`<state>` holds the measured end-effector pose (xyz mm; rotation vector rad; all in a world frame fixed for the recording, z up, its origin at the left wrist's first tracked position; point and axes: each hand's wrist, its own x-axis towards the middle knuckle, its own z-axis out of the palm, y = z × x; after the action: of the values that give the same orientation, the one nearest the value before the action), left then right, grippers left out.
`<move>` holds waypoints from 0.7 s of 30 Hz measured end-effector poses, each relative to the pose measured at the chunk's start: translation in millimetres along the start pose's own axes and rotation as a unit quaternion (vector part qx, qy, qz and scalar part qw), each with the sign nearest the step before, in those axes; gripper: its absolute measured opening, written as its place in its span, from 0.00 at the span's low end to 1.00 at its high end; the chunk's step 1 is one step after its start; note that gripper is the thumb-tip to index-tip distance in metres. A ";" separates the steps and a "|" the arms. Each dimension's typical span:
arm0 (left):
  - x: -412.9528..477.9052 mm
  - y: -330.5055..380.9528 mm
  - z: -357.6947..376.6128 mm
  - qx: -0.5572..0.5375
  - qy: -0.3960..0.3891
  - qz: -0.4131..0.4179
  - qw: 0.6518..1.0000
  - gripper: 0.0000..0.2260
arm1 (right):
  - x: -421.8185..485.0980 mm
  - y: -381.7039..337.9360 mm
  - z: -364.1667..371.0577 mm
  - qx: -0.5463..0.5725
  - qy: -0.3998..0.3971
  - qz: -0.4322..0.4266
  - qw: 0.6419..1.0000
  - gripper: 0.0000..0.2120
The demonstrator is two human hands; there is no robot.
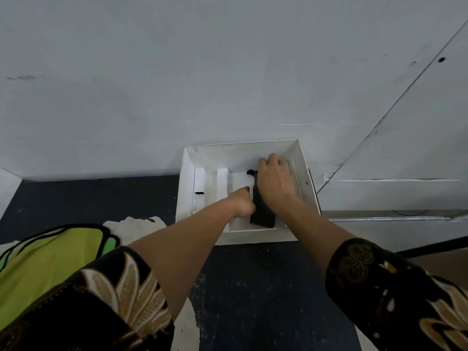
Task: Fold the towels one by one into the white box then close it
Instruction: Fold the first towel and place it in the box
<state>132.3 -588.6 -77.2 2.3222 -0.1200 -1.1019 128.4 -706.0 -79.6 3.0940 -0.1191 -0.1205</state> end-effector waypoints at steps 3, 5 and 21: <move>-8.5 -3.3 -6.3 0.059 -0.005 -0.013 0.998 0.27 | -6.5 -9.8 -0.1 0.001 -0.069 -0.019 0.997 0.20; -13.4 -7.3 -10.8 0.088 -0.015 -0.021 0.996 0.24 | -10.3 -15.6 0.2 -0.012 -0.135 -0.036 0.990 0.23; -40.1 -19.5 -24.8 0.122 0.045 0.034 0.991 0.26 | 3.9 -26.4 23.0 0.091 -0.245 0.031 0.965 0.39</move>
<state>121.2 -548.7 -47.4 2.5590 -0.3131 -0.9930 132.5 -681.0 -104.0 3.1580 -0.2541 -0.9187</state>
